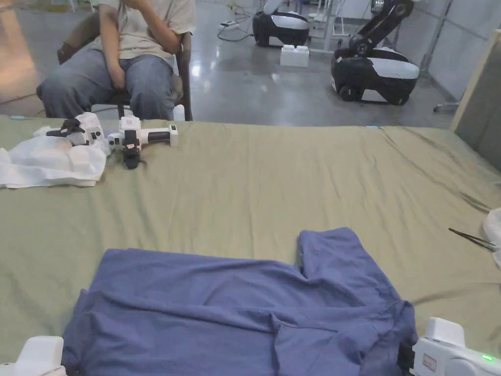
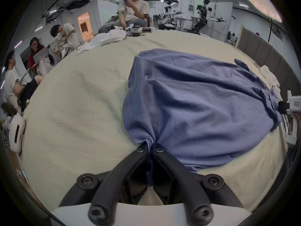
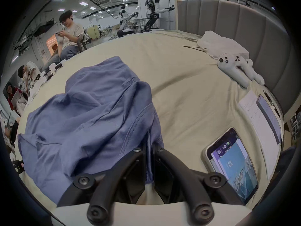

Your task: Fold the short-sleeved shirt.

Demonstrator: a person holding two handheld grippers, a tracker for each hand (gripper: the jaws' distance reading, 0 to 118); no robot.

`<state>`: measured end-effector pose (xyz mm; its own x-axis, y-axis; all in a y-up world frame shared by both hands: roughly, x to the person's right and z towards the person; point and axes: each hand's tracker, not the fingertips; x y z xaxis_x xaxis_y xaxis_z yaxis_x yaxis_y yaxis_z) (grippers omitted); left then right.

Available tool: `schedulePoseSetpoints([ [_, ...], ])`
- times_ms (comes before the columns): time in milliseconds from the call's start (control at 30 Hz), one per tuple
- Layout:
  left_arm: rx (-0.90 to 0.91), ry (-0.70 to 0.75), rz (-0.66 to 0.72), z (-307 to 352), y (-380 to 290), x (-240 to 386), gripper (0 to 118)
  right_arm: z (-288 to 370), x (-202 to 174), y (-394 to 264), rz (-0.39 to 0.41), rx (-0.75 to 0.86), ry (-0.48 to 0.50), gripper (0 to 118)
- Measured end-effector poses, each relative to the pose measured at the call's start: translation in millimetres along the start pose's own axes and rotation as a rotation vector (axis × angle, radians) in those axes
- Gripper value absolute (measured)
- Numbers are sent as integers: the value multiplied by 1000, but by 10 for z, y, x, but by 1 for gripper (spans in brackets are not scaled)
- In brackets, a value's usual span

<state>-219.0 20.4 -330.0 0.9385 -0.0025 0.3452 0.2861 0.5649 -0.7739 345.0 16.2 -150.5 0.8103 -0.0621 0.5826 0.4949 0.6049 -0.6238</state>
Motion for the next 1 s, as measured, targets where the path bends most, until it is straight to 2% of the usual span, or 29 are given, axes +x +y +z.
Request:
schedulePoseSetpoints([
  [33, -14, -31, 39, 80, 58, -62, 0, 85, 10, 13, -8, 7, 1, 3],
  [100, 71, -55, 125, 334, 72, -172, 0, 263, -17, 34, 61, -8, -79, 3],
  [167, 128, -119, 207, 658, 24, -314, 0, 493, -11, 5, 122, 56, -82, 3],
  [233, 140, -157, 269, 916, -82, -424, 0, 676, 52, -51, 127, 67, -40, 3],
  [400, 127, -116, 209, 1386, -598, -436, 0, 1194, 197, -458, 128, 61, -38, 3],
  [667, 82, -148, 260, 1540, -1229, -442, 0, 1548, 473, -1077, 132, -2, 5, 3],
  [700, 81, -154, 271, 1533, -1247, -451, 4, 1534, 486, -1085, 127, -1, 13, 3],
  [733, 83, -149, 272, 1503, -1250, -449, 19, 1516, 497, -1093, 117, -7, 26, 4],
  [767, 101, -115, 258, 1514, -1252, -442, 46, 1497, 504, -1105, 108, 0, 44, 10],
  [800, 127, -85, 242, 1541, -1248, -428, 70, 1479, 497, -1099, 112, 1, 34, 25],
  [833, 155, -60, 220, 1606, -1226, -396, 81, 1496, 486, -1108, 117, 9, 21, 47],
  [867, 209, -48, 207, 1687, -1196, -349, 82, 1525, 481, -1114, 118, 20, 23, 57],
  [1000, 443, -38, 160, 2222, -1045, -103, 82, 1915, 374, -1047, 95, 177, 146, 56],
])
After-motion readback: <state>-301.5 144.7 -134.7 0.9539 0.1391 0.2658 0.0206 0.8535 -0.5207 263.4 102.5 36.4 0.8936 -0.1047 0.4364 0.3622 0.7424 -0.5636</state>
